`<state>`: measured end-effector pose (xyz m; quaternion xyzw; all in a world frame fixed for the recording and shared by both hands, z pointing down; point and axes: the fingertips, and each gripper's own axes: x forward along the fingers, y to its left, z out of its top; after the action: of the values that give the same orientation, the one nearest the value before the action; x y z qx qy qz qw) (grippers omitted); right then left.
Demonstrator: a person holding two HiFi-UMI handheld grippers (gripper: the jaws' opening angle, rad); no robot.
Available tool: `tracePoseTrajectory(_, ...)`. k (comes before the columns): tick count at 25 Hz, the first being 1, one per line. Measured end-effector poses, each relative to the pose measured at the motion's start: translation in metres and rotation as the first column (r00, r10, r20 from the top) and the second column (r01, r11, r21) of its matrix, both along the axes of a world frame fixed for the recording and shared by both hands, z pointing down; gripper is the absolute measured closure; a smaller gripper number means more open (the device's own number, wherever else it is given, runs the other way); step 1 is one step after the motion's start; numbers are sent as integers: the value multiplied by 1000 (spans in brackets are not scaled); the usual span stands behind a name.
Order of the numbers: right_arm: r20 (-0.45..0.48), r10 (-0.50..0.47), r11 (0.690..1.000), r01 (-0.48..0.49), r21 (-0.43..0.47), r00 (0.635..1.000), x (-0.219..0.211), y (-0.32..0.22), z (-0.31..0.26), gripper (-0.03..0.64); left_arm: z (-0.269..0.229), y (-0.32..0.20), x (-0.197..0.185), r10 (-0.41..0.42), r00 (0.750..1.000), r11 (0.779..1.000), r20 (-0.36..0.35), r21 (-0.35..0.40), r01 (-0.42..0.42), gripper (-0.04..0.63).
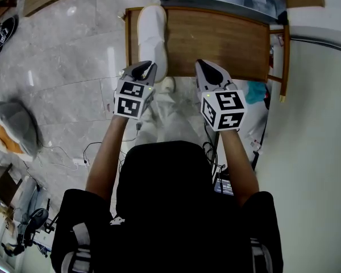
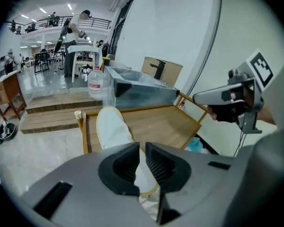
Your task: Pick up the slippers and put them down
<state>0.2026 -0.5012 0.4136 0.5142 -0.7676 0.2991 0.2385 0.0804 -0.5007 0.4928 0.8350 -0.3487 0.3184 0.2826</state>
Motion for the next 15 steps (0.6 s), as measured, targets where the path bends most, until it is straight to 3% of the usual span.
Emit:
tracePoseTrajectory(8,12,-6,999,6,-37,1000,0,-1,22,618,19,-10,4,-13,1000,999,9,-35,14,580)
tracePoseTrajectory(11,18,-10,999,11,-47,1000,-3,-2,29,618,30,-11,5,-12,1000,998,11,-65,13,500)
tracePoseTrajectory(15,19,-15,998,16,-55,1000,-3,-4,36,618,39,-16,8,-10,1000,996,25,-87,12,483)
